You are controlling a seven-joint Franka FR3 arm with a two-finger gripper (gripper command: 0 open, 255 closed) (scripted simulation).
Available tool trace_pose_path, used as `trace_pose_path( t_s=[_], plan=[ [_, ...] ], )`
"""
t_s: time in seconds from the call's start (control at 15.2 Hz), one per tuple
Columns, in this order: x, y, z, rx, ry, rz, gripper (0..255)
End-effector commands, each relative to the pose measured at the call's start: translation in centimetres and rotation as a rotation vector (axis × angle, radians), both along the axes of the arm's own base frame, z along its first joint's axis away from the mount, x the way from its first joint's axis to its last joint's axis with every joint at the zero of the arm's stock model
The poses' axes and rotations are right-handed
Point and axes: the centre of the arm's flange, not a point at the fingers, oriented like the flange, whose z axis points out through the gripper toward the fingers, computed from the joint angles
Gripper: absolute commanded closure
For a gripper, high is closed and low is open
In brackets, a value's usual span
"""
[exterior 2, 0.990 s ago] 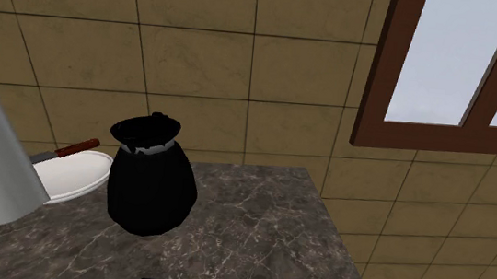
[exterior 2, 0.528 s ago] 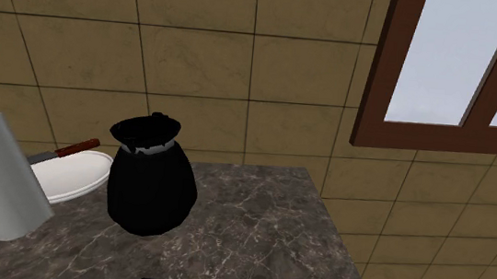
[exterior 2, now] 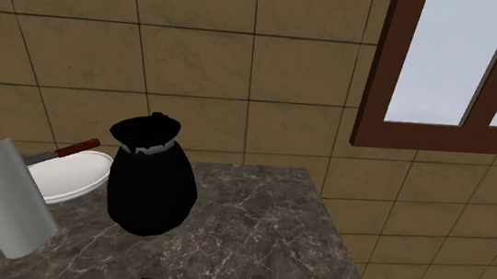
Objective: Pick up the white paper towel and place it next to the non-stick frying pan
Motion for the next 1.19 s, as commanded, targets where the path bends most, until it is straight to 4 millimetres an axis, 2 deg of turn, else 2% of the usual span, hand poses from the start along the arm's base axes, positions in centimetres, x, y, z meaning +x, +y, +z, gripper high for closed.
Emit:
trace_pose_path(
  t_s=[0.0,0.26,0.73,0.79,1.12],
  plan=[
    [0.1,0.0,-1.0,0.000,0.000,0.000,255],
    [0.1,0.0,-3.1,0.000,0.000,0.000,255],
    [0.1,0.0,-3.1,0.000,0.000,0.000,255],
    [0.1,0.0,-3.1,0.000,0.000,0.000,0],
    [0.1,0.0,-3.1,0.000,0.000,0.000,0]
  ],
)
